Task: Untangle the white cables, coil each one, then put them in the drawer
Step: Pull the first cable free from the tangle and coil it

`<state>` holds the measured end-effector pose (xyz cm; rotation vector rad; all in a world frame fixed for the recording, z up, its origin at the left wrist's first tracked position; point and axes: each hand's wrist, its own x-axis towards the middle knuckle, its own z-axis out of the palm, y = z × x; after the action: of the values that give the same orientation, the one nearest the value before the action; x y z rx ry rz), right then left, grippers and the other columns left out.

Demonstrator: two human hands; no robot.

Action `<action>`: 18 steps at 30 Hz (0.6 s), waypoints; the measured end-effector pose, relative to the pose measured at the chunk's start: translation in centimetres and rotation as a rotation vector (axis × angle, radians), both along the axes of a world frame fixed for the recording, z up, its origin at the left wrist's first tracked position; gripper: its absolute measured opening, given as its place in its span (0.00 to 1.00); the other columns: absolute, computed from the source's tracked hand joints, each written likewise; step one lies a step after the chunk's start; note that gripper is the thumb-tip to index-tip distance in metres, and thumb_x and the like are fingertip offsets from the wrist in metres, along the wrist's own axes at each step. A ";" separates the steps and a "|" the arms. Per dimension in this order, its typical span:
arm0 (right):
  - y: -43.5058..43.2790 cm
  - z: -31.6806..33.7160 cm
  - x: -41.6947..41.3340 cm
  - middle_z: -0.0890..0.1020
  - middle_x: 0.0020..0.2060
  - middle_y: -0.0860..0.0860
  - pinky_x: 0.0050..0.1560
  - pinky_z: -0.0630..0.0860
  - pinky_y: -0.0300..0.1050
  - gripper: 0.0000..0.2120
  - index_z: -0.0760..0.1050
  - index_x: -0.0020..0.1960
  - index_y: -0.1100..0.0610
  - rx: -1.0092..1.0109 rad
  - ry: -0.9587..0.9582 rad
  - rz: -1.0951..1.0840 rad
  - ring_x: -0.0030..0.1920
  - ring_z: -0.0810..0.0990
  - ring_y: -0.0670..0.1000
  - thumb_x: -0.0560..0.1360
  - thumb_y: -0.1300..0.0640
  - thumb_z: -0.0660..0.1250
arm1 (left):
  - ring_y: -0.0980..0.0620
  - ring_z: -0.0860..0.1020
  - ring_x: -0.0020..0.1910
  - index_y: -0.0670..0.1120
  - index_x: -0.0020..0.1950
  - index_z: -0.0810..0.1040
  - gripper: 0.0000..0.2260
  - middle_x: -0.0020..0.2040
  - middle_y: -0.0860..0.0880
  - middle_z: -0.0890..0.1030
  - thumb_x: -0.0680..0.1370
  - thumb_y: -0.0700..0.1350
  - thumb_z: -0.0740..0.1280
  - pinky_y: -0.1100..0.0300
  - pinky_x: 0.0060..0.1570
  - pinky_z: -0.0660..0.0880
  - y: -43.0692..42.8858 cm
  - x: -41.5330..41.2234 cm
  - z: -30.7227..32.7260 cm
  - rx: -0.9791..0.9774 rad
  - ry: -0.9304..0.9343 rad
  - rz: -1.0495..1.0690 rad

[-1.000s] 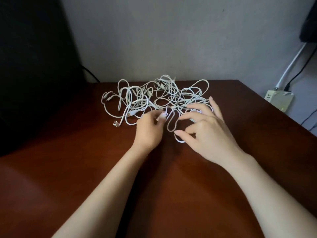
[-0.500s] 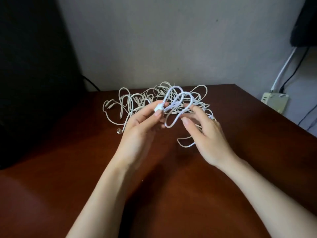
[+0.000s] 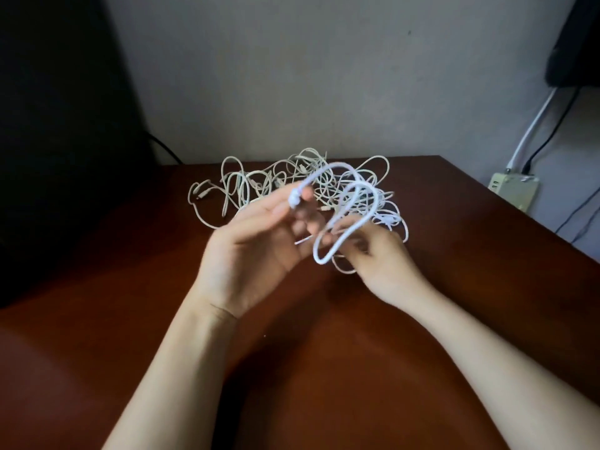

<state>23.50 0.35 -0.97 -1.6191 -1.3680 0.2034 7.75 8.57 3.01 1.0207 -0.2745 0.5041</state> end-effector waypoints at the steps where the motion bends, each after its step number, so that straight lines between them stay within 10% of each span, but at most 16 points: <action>1: 0.0 0.0 0.4 0.81 0.38 0.45 0.44 0.72 0.31 0.10 0.73 0.43 0.46 0.017 0.007 -0.042 0.40 0.79 0.41 0.76 0.61 0.67 | 0.54 0.74 0.42 0.45 0.49 0.80 0.07 0.41 0.52 0.74 0.72 0.44 0.69 0.57 0.52 0.74 0.3 -0.2 0.0 -0.046 -0.025 -0.002; 8: -0.3 1.0 1.7 0.83 0.42 0.47 0.54 0.78 0.51 0.12 0.75 0.42 0.48 0.196 0.169 -0.187 0.46 0.83 0.48 0.76 0.65 0.65 | 0.57 0.74 0.41 0.50 0.47 0.80 0.08 0.40 0.55 0.73 0.68 0.46 0.72 0.59 0.54 0.70 2.2 -1.5 -0.4 -0.222 -0.044 0.212; 18: -1.7 4.0 1.6 0.80 0.38 0.56 0.37 0.77 0.35 0.09 0.72 0.44 0.57 0.407 0.645 -0.126 0.38 0.83 0.51 0.80 0.65 0.59 | 0.51 0.78 0.47 0.46 0.41 0.75 0.13 0.43 0.50 0.82 0.76 0.32 0.55 0.58 0.47 0.71 0.4 0.9 -0.9 0.112 0.513 0.688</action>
<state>25.11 -1.36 3.04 -1.1481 -0.7479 0.3158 8.60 8.93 2.14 1.3108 0.5318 0.8236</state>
